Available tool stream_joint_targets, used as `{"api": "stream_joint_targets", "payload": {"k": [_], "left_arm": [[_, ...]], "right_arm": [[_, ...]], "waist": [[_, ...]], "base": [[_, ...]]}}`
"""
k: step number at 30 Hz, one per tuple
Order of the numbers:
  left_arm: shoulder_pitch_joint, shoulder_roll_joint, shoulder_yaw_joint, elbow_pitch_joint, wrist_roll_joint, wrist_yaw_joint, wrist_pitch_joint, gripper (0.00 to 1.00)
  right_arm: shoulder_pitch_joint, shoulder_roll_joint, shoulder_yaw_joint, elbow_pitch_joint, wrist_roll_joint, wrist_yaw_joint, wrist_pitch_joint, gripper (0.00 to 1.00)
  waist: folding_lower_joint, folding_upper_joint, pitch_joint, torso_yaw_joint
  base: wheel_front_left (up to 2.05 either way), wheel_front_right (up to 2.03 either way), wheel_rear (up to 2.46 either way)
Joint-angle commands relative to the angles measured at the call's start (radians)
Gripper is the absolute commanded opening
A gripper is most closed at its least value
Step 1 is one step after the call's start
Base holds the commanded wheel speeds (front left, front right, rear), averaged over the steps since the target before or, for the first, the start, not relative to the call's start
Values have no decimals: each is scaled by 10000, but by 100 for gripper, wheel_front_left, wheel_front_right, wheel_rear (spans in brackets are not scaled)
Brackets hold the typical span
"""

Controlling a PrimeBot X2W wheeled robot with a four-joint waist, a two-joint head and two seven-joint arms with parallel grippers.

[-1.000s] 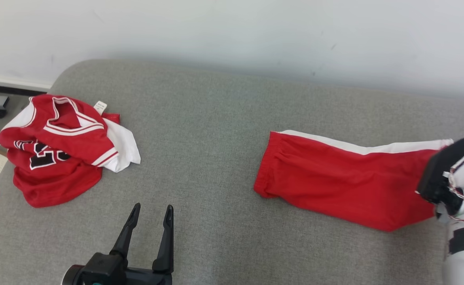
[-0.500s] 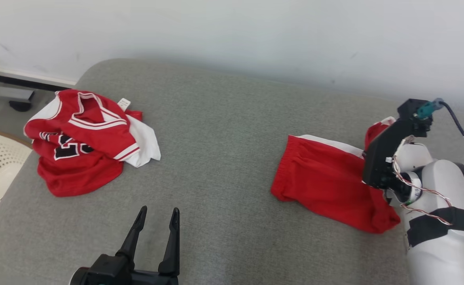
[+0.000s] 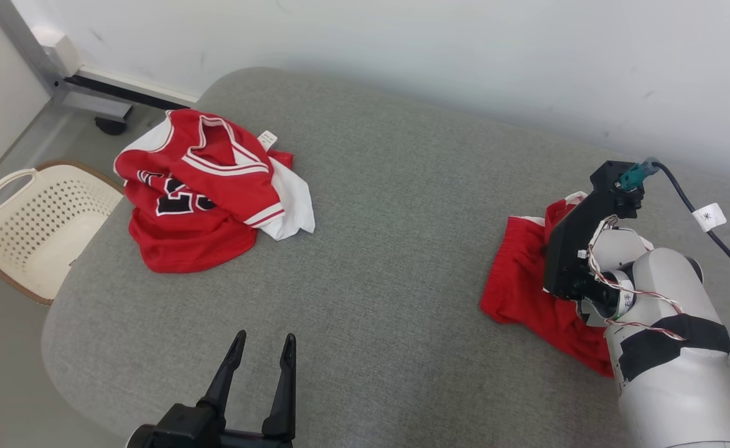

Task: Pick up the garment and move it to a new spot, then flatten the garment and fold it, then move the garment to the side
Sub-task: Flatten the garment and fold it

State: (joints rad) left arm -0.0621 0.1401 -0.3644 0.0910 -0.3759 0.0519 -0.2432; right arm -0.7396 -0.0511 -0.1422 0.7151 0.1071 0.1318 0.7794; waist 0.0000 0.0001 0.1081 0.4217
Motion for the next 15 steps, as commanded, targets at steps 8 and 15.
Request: {"api": "stream_joint_targets", "payload": {"k": [8, 15], "left_arm": [[155, 61, 17, 92, -95, 65, -100, 100], [238, 214, 24, -14, -116, 106, 18, 100]], "right_arm": [[-258, 7, 349, 247, 572, -23, -514, 100], [-85, -256, 336, -522, 942, -23, -967, 100]], "waist": [[0, -1, -107, 83], [0, -1, -450, -327]], "base": [[0, 0, 0], [0, 0, 0]]}}
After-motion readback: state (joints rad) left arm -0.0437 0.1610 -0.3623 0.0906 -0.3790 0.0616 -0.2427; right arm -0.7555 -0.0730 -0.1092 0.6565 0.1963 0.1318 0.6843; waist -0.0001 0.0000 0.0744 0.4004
